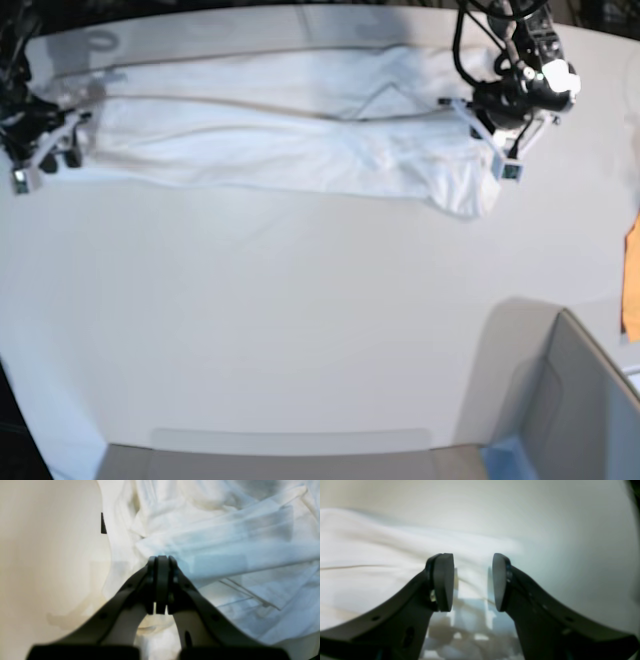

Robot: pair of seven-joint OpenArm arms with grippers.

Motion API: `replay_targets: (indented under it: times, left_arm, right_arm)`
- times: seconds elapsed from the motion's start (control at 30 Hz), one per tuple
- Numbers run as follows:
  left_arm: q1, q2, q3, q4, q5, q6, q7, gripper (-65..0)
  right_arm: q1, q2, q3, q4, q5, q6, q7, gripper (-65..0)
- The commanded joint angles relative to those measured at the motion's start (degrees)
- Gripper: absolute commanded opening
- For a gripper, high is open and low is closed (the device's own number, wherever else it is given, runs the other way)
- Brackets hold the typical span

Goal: Layout the t-shirt on the table in an organized manner, then fold the t-shirt properly
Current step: 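Release the fold and regrasp the shirt's other side with both grippers, then fold the other side over toward the first fold with both grippers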

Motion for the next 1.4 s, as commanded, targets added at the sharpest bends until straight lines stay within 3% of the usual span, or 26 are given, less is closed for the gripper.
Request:
replay_targets:
  times: [0.0,0.1,0.17,0.43,0.6,0.73,0.8,0.93,1.1,1.2,1.37]
  left_arm:
    - [-0.3,-0.4,0.2,0.9,0.0,0.3,-0.6,-63.2]
    - [1.1,-0.4,-0.1,0.9,0.0,0.3,-0.6,-56.4]
    - [1.9,-0.4,-0.1,0.9,0.0,0.3,-0.6,-55.3]
    - [3.3,-0.7,-0.3,0.9,0.1,0.4,-0.6,-55.2]
    - [3.0,-0.7,-10.0,0.9,0.1,0.4,-0.6,-55.3]
    - [2.0,-0.6,-18.9,0.9,-0.3,0.1,-0.6,-55.3]
    - [0.4,-0.5,-19.8,0.9,-0.3,0.0,-0.6,-55.3]
    - [-0.9,-0.2,-14.8,0.9,-1.1,0.0,-0.6,-55.3]
    - [-2.8,3.6,-4.6,0.9,-9.6,0.1,-0.6,-55.4]
    - [-3.5,5.6,-2.3,0.9,-11.3,0.3,-0.6,-55.4]
    - [-3.7,5.4,0.3,-0.8,-11.3,0.4,-1.4,-55.4]
  right_arm:
    - [1.4,0.9,-2.3,-1.0,0.0,0.1,0.7,-39.3]
    - [4.6,0.9,-8.2,-6.9,-0.6,0.1,0.8,-39.3]
    - [7.4,-0.4,-10.7,-10.6,-3.2,0.1,0.8,-39.3]
    - [14.0,-6.2,-14.8,-18.6,-23.0,0.0,5.9,-39.3]
    - [15.3,-6.5,-14.8,-19.3,-23.2,-0.4,5.6,-39.3]
    - [15.5,-6.5,-14.8,-19.4,-23.2,-4.1,5.9,-39.3]
    - [15.5,-6.5,-14.7,-19.4,-23.2,-4.6,5.9,-39.3]
    - [15.5,-6.5,-15.0,-19.4,-23.2,-4.6,5.8,-39.3]
    - [15.5,-6.5,-15.1,-19.4,-23.2,-4.6,5.7,-39.3]
    - [15.5,-6.5,-15.0,-19.4,-23.2,-4.6,5.7,-39.3]
    - [15.3,-6.5,-15.0,-19.4,-23.2,-4.6,5.6,-39.3]
